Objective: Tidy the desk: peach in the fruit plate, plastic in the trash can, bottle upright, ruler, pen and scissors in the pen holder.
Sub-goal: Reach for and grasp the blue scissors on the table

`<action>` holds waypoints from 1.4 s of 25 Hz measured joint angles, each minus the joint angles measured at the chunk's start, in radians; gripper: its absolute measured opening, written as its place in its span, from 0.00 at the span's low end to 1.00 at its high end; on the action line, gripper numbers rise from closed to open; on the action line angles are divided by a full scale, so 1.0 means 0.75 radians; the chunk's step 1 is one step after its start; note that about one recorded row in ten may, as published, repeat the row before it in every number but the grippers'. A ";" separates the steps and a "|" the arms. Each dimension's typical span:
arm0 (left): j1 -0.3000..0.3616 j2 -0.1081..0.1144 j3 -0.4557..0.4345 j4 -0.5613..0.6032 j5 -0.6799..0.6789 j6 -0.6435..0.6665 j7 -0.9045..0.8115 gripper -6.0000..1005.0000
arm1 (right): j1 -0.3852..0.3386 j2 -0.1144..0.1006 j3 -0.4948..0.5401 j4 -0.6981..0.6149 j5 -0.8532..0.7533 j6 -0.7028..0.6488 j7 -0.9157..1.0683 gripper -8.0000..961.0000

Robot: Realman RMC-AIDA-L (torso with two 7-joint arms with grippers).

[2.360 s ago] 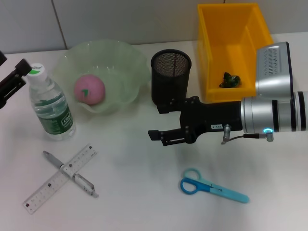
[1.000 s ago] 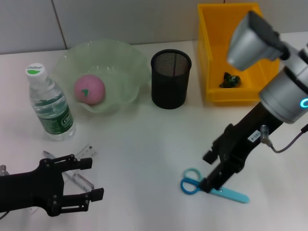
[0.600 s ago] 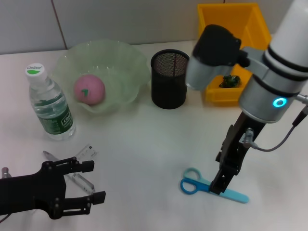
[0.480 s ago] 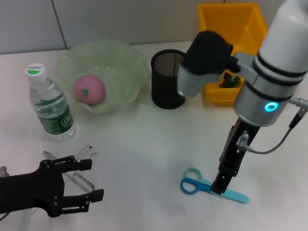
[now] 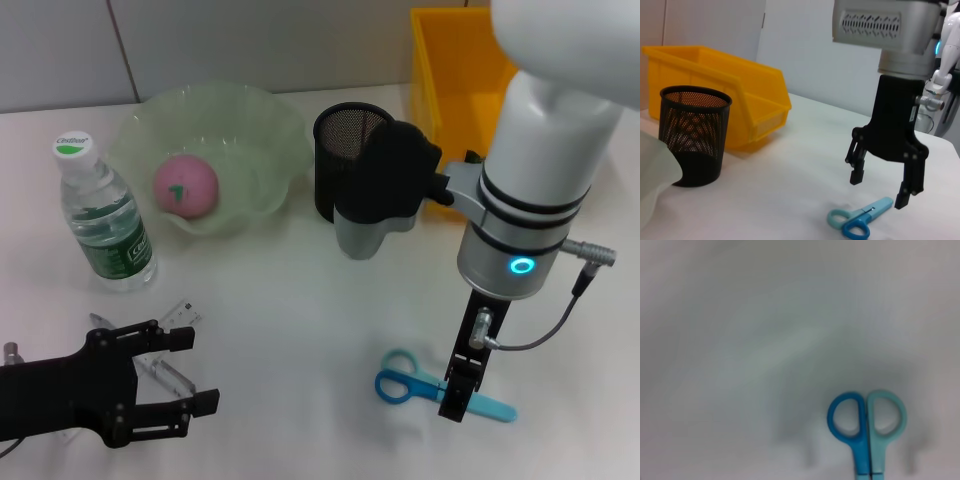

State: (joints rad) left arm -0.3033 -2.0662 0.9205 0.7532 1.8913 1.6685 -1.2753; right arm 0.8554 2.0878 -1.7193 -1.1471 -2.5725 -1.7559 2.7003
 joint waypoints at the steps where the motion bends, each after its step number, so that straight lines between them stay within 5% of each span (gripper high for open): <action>1: -0.001 0.000 0.000 0.000 0.000 0.000 0.000 0.81 | -0.003 0.000 -0.005 0.008 0.000 0.015 0.000 0.84; 16: -0.006 0.004 -0.006 0.000 -0.002 -0.004 0.001 0.81 | -0.013 0.001 -0.107 0.034 0.008 0.113 -0.003 0.84; 27: -0.010 0.004 -0.008 0.000 -0.002 -0.003 0.002 0.81 | -0.011 0.002 -0.129 0.049 0.011 0.155 0.000 0.51; 35: -0.014 0.004 -0.009 0.000 -0.002 0.003 0.003 0.81 | -0.006 0.004 -0.151 0.072 0.034 0.186 -0.003 0.51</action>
State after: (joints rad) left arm -0.3138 -2.0632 0.9141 0.7532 1.8899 1.6708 -1.2731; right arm 0.8511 2.0908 -1.8325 -1.0932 -2.5472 -1.6165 2.6980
